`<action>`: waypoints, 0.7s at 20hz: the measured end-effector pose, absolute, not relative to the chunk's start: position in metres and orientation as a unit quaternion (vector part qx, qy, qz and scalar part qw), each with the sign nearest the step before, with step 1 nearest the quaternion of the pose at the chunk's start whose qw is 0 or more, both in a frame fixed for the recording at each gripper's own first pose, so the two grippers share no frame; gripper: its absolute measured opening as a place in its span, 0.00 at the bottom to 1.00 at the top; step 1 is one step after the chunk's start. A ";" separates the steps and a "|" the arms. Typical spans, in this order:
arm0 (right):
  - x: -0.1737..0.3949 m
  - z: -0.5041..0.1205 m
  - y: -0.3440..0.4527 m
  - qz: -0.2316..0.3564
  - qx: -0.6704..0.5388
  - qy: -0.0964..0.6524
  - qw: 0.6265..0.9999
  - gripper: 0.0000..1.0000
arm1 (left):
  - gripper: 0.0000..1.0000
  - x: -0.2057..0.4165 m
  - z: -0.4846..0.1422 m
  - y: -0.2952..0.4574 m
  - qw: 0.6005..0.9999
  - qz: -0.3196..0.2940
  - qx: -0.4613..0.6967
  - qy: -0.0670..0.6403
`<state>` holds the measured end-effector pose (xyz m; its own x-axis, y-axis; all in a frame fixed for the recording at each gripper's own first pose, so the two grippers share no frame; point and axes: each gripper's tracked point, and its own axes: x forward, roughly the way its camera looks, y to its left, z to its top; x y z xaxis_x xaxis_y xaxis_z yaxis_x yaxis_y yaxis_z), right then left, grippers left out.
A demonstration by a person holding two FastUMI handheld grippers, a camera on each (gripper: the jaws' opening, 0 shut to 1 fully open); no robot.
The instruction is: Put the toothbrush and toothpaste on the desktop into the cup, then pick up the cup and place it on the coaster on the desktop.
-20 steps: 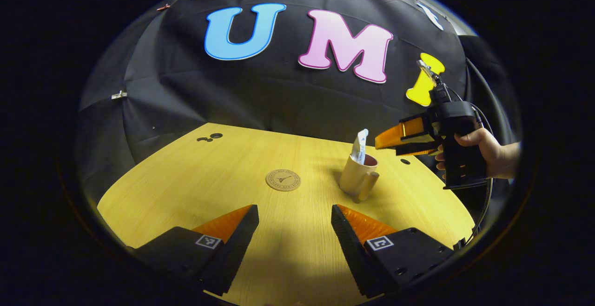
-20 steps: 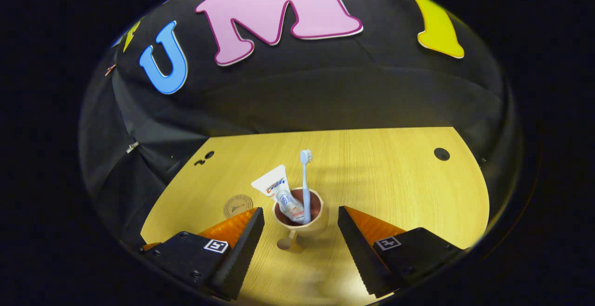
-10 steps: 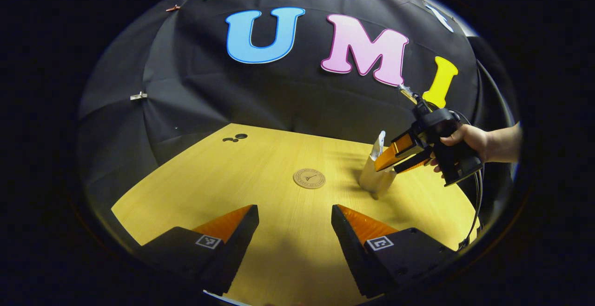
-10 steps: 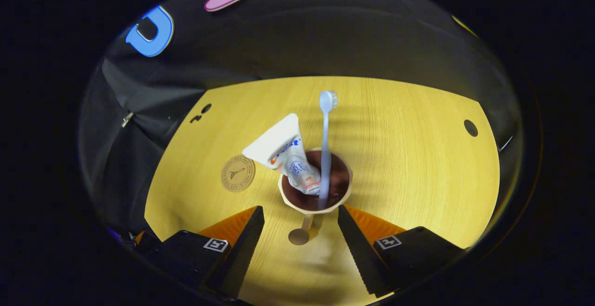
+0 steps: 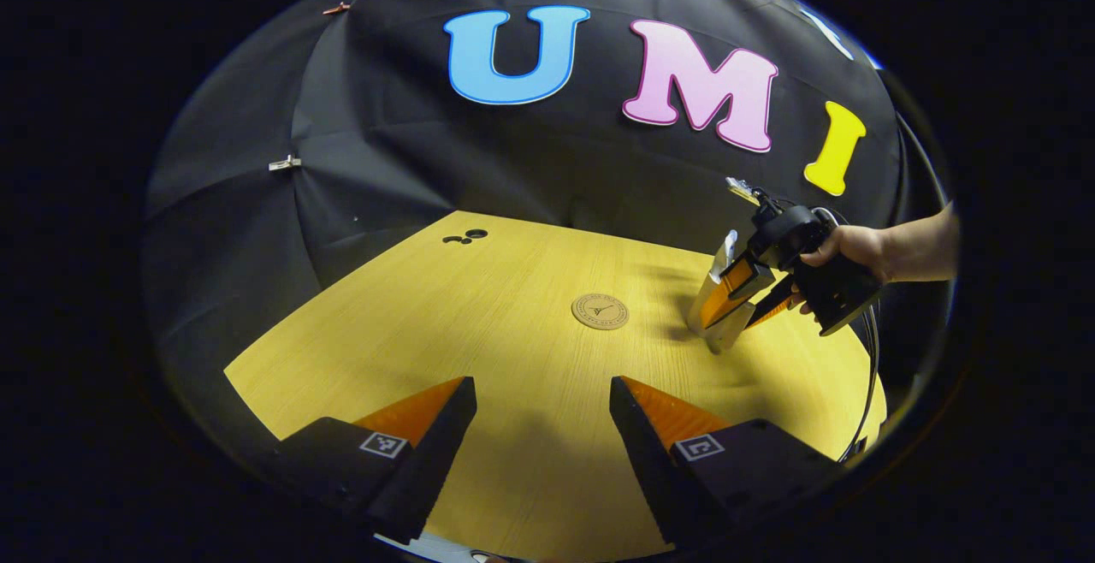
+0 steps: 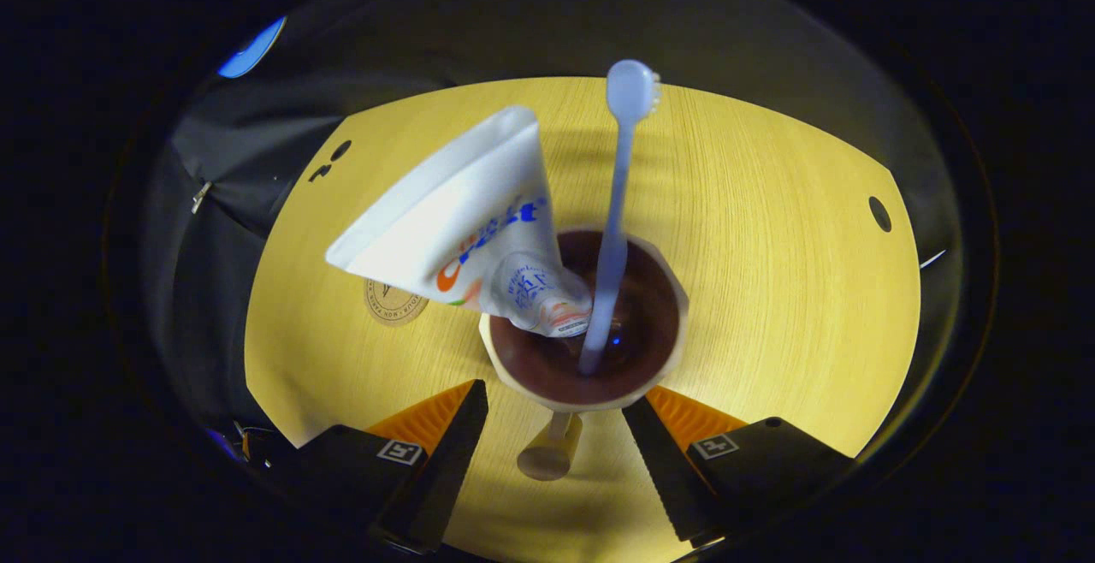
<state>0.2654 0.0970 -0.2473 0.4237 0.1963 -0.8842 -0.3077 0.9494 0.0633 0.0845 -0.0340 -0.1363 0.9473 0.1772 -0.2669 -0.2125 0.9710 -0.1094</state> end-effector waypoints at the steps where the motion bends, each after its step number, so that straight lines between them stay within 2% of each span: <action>1: 0.267 -0.248 0.096 0.145 -0.056 0.518 0.841 0.96 | 0.98 0.083 -0.136 -0.035 0.984 0.100 -0.073 0.128; 3: 0.271 -0.251 0.090 0.133 -0.070 0.517 0.843 0.93 | 0.98 0.081 -0.137 -0.037 0.984 0.097 -0.080 0.128; 6: 0.269 -0.255 0.092 0.130 -0.079 0.522 0.839 0.69 | 0.98 0.073 -0.142 -0.039 0.984 0.089 -0.078 0.130; 8: 0.269 -0.257 0.091 0.125 -0.088 0.523 0.839 0.68 | 0.97 0.068 -0.147 -0.040 0.984 0.085 -0.079 0.137; 10: 0.268 -0.258 0.094 0.122 -0.088 0.525 0.838 0.61 | 0.98 0.062 -0.150 -0.041 0.983 0.083 -0.080 0.141; 11: 0.267 -0.257 0.096 0.121 -0.084 0.525 0.839 0.63 | 0.98 0.060 -0.150 -0.041 0.983 0.082 -0.081 0.141; 12: 0.268 -0.257 0.098 0.120 -0.082 0.524 0.839 0.48 | 0.98 0.058 -0.152 -0.041 0.983 0.080 -0.083 0.143; 13: 0.269 -0.256 0.098 0.117 -0.084 0.522 0.841 0.49 | 0.98 0.055 -0.152 -0.041 0.983 0.079 -0.084 0.144; 14: 0.268 -0.256 0.098 0.118 -0.086 0.522 0.840 0.35 | 0.98 0.053 -0.154 -0.041 0.983 0.079 -0.084 0.146</action>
<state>0.2683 0.0980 -0.2563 0.4272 0.1083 -0.8976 -0.2889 0.9571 -0.0220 0.0528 -0.0407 -0.1536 0.9449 0.1308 -0.3000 -0.1798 0.9734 -0.1421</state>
